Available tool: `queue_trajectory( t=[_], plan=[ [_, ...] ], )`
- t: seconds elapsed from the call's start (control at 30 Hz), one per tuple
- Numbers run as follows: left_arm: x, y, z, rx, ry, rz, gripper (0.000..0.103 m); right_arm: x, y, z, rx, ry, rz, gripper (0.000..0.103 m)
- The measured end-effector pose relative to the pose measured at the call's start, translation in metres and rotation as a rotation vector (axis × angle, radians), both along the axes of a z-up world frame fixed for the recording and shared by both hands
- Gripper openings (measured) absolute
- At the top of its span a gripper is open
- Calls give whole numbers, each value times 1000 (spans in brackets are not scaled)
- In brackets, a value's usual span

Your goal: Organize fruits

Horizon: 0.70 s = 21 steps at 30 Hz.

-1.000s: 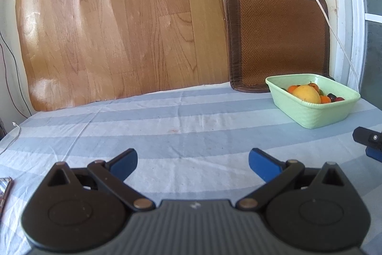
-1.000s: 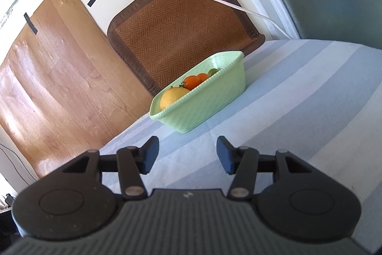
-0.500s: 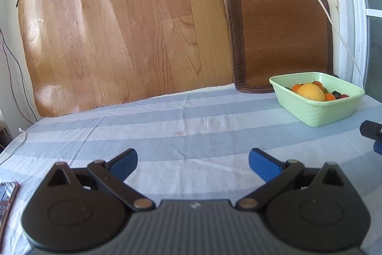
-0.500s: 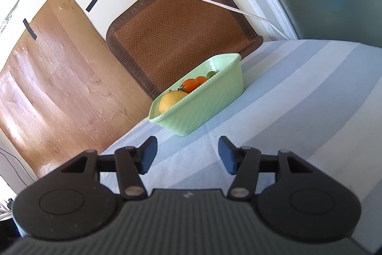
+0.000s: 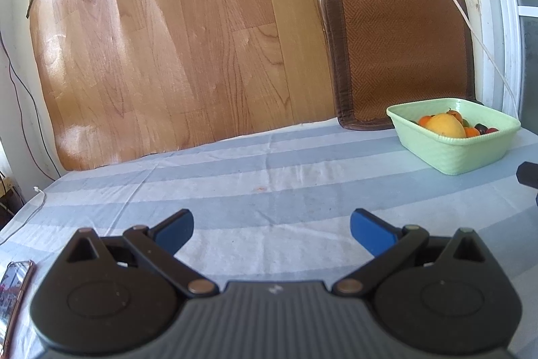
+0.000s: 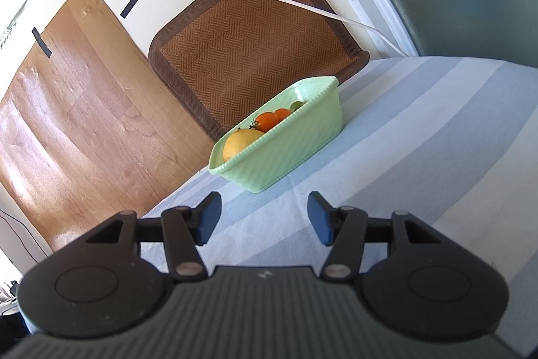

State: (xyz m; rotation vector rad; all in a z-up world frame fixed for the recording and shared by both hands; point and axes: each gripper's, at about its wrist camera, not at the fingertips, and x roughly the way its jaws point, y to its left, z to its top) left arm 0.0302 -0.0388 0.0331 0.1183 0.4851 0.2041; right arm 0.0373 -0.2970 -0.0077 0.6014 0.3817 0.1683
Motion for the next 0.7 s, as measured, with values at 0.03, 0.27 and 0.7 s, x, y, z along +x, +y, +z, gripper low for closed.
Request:
queue_trajectory(
  t=[0.03, 0.27, 0.7],
  plan=[
    [0, 0, 0, 1, 1, 0, 103, 0, 0, 0, 0, 0, 0, 59],
    [0, -1, -1, 9, 4, 1, 103, -1, 0, 0, 0, 0, -1, 59],
    [-1, 0, -2, 23, 4, -3, 103, -1, 0, 0, 2, 0, -1, 59]
  ],
)
